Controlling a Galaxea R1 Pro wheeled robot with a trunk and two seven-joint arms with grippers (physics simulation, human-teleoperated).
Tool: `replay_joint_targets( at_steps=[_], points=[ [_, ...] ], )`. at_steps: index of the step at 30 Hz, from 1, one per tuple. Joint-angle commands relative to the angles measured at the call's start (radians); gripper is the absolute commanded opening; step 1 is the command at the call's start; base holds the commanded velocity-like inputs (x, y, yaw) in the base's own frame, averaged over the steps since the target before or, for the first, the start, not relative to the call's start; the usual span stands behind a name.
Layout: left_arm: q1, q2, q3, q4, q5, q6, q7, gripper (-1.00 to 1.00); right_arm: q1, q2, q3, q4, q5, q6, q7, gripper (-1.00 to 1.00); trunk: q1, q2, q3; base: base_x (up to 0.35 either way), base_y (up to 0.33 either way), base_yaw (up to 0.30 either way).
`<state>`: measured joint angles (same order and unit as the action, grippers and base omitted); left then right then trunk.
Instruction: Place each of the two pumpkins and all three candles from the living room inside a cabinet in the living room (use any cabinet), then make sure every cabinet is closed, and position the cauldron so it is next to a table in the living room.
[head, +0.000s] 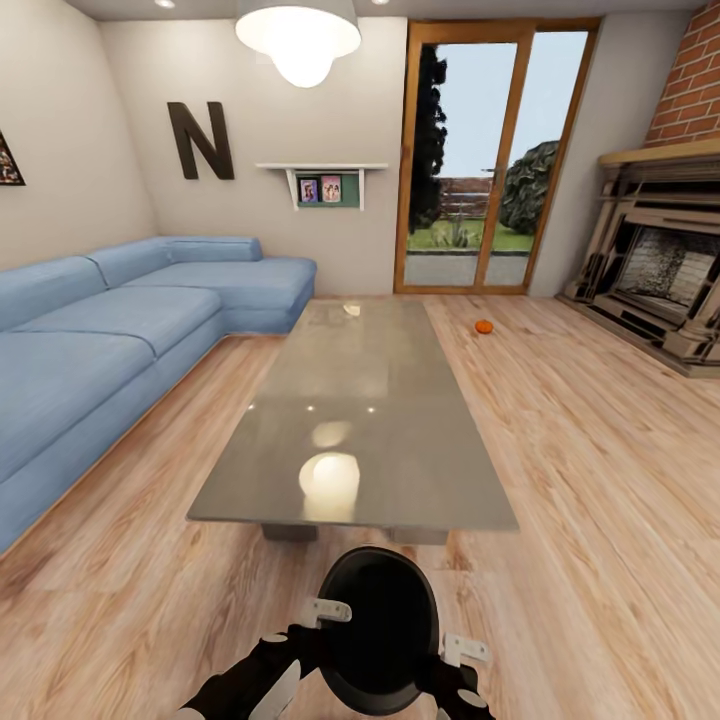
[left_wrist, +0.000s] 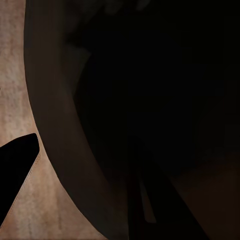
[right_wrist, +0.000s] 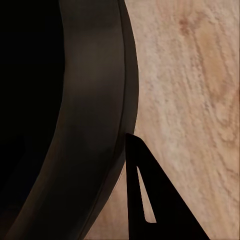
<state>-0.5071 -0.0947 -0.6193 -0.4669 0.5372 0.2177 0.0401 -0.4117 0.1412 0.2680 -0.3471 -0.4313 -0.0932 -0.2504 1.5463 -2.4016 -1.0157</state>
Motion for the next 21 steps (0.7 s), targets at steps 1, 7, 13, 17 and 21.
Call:
replay_joint_targets(
  at_steps=[1, 7, 13, 17, 21],
  points=[
    [-0.001, 0.001, -0.004, -0.002, 0.003, 0.003, 0.004, -1.00, -0.001, 0.000, 0.008, -0.012, -0.009, -0.003, 0.002, -1.00, 0.000, 0.000, -0.001, 0.169, 0.000, 0.000],
    [-0.001, 0.001, -0.004, -0.002, 0.003, 0.002, 0.004, -1.00, -0.001, 0.000, 0.008, -0.012, -0.008, -0.003, 0.002, -1.00, 0.000, 0.000, -0.001, 0.073, 0.000, 0.000],
    [-0.001, 0.002, -0.004, -0.003, 0.003, 0.002, 0.004, -1.00, -0.002, 0.000, 0.008, -0.012, -0.007, -0.003, 0.002, -1.00, 0.000, 0.000, -0.001, 0.003, 0.000, 0.000],
    [-0.001, 0.002, -0.004, -0.003, 0.003, 0.002, 0.004, -1.00, -0.001, 0.000, 0.008, -0.012, -0.007, -0.003, 0.002, -1.00, 0.008, -0.014, -0.007, 0.000, 0.000, 0.000],
    [-0.001, 0.002, -0.004, -0.003, 0.003, 0.002, 0.003, -1.00, -0.001, 0.000, 0.008, -0.012, -0.007, -0.004, 0.002, -1.00, 0.023, -0.042, -0.020, 0.000, 0.000, 0.000]
  ],
)
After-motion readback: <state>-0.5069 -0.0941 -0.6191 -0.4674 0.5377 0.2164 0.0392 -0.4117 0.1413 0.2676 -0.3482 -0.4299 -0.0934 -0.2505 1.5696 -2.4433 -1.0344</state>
